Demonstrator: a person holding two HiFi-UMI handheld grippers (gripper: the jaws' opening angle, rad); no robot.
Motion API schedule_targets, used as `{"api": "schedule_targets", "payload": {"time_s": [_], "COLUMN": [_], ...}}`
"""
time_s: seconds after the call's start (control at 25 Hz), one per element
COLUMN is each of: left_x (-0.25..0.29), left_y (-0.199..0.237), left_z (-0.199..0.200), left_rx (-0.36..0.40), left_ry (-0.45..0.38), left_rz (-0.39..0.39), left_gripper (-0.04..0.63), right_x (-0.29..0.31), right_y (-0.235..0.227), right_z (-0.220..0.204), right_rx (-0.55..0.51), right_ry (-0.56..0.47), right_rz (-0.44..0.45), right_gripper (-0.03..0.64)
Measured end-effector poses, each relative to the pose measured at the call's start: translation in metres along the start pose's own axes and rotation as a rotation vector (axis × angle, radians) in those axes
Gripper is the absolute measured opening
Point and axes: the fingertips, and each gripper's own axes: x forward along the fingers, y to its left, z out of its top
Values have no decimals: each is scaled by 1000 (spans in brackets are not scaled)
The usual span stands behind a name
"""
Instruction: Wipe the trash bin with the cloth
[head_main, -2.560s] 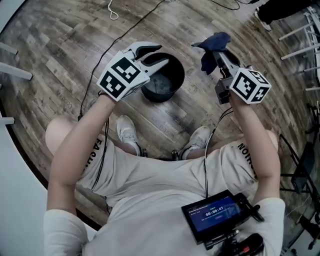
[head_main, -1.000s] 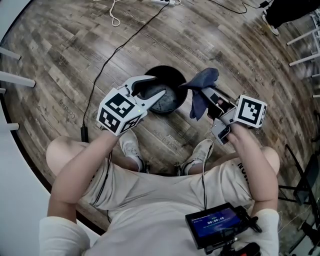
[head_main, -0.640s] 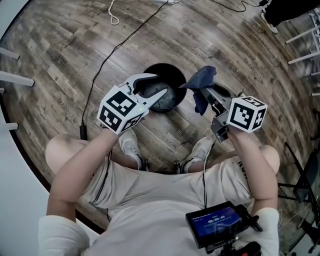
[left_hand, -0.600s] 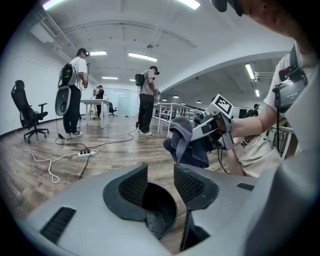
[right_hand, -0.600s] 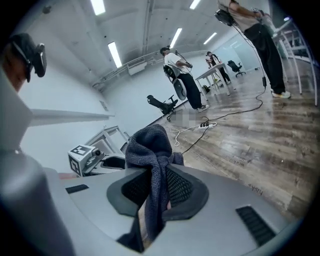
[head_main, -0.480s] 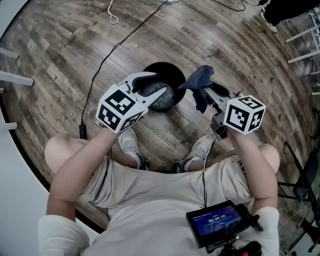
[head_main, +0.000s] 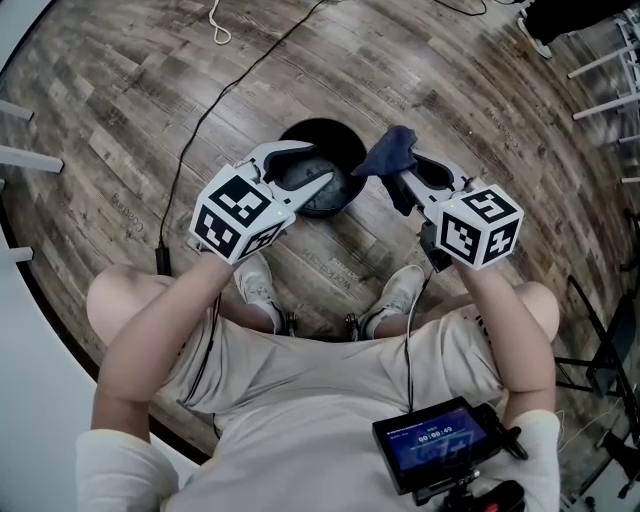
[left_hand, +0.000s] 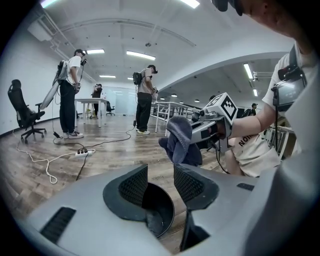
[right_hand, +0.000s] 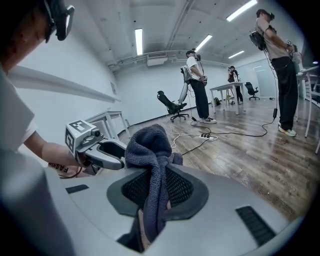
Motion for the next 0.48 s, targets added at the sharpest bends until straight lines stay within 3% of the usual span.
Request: {"api": "schedule_targets", "payload": {"time_s": [0.48], "left_x": [2], "left_y": [-5], "left_z": [0], "left_rx": [3], "left_ry": [4], "left_rz": [-13], "left_gripper": [175], "right_x": [-1], "right_y": [1], "right_z": [4], "right_rx": [-22], "right_ry": [-29], "right_rz": [-1], "right_gripper": [61]}}
